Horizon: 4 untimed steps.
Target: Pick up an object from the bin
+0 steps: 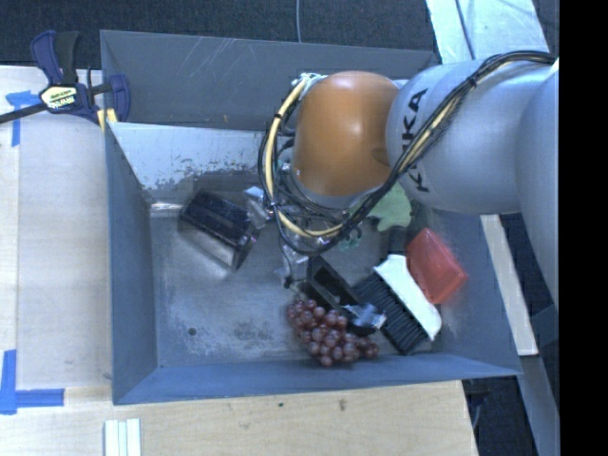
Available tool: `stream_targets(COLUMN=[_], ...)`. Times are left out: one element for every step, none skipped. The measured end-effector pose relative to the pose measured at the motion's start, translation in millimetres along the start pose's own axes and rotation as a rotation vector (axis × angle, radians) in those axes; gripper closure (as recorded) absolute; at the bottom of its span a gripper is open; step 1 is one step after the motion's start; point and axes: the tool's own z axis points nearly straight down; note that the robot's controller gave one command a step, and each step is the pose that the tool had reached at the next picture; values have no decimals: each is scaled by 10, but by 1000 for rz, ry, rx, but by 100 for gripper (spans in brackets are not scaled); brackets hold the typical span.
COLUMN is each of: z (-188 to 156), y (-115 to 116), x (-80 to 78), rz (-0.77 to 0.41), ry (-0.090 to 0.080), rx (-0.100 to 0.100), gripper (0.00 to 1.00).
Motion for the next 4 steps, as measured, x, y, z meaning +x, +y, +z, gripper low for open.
stream_targets(z=[253, 123, 123, 167], y=[138, 66, 66, -98], x=[-87, 25, 25, -111], rz=[5, 22, 23, -57], ry=[-21, -17, -17, -26], rx=[7, 2, 2, 0], gripper=[0, 100, 100, 100])
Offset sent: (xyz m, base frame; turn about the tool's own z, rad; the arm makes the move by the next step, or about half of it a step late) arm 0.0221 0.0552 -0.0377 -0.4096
